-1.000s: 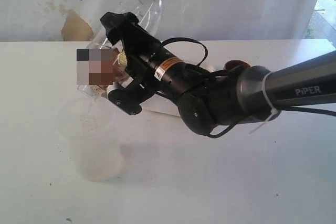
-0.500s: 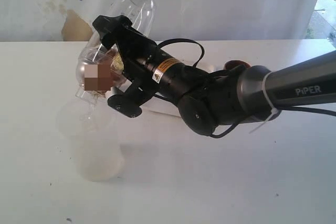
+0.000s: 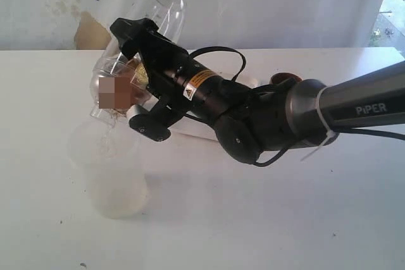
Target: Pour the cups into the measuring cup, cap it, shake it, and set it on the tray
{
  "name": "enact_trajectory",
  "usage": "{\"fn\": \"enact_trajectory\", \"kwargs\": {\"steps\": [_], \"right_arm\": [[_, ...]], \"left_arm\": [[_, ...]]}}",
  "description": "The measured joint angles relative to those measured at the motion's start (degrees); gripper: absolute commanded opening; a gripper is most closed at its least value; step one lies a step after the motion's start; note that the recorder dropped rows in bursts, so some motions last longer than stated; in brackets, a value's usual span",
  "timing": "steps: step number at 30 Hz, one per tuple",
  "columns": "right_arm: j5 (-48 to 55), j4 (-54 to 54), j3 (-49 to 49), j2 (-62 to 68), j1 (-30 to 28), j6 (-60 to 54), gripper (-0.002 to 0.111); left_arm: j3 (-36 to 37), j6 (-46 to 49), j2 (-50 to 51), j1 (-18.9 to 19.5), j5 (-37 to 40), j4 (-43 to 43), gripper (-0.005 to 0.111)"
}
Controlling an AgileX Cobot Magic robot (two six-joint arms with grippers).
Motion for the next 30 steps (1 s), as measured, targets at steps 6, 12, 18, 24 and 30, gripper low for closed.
{"fn": "enact_trajectory", "kwargs": {"steps": [6, 12, 18, 24, 30], "right_arm": [[-1.7, 0.0, 0.0, 0.0, 0.0, 0.0, 0.0], [-1.8, 0.0, 0.0, 0.0, 0.0, 0.0, 0.0], [-1.8, 0.0, 0.0, 0.0, 0.0, 0.0, 0.0], [-1.8, 0.0, 0.0, 0.0, 0.0, 0.0, 0.0], [-1.8, 0.0, 0.0, 0.0, 0.0, 0.0, 0.0]], "left_arm": [[0.0, 0.0, 0.0, 0.0, 0.2, 0.0, 0.0], [0.0, 0.0, 0.0, 0.0, 0.2, 0.0, 0.0], [0.0, 0.0, 0.0, 0.0, 0.2, 0.0, 0.0], [0.0, 0.0, 0.0, 0.0, 0.2, 0.0, 0.0], [0.0, 0.0, 0.0, 0.0, 0.2, 0.0, 0.0]]}}
